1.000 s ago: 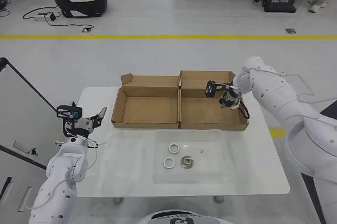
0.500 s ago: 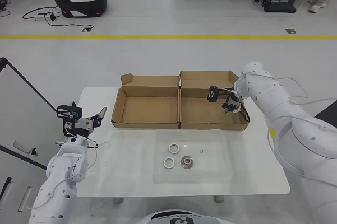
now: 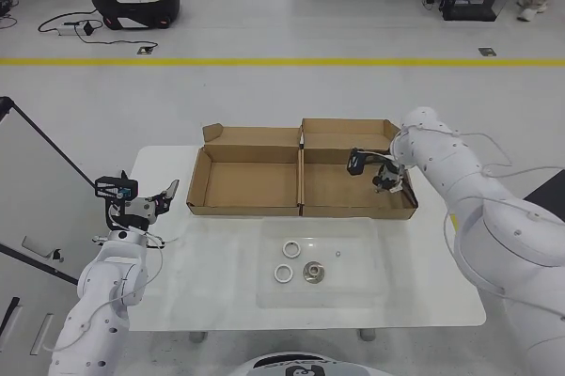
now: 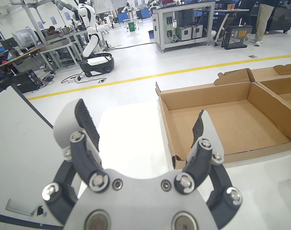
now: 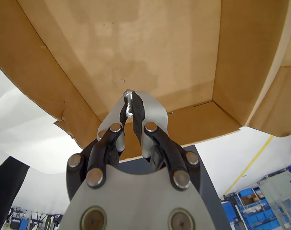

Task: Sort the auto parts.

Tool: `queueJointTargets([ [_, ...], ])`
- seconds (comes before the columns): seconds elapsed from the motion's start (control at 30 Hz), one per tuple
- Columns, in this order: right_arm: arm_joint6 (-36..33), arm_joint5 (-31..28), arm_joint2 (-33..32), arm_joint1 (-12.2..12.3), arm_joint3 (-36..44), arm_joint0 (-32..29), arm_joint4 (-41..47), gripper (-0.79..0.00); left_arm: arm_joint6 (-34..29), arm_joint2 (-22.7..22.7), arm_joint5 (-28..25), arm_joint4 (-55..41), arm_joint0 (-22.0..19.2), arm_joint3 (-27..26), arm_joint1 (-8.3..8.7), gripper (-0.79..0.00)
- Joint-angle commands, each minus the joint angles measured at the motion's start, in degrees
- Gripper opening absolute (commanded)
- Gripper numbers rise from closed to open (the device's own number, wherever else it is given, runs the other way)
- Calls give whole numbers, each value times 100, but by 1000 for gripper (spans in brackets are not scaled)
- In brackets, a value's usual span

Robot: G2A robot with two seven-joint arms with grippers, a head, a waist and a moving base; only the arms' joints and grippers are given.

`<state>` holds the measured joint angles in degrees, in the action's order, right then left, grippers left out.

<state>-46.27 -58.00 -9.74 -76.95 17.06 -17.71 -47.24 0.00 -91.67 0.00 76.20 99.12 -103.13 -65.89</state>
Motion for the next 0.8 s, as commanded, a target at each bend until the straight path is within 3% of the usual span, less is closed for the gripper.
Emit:
queueJointTargets([
  [0.0,0,0,0,-5,-19,-21,-12,-785,0,0,0,0,0,0,0,0],
  [0.77,854,33,0,-130,-447,-228,-774,-785,0,0,0,0,0,0,0,0],
])
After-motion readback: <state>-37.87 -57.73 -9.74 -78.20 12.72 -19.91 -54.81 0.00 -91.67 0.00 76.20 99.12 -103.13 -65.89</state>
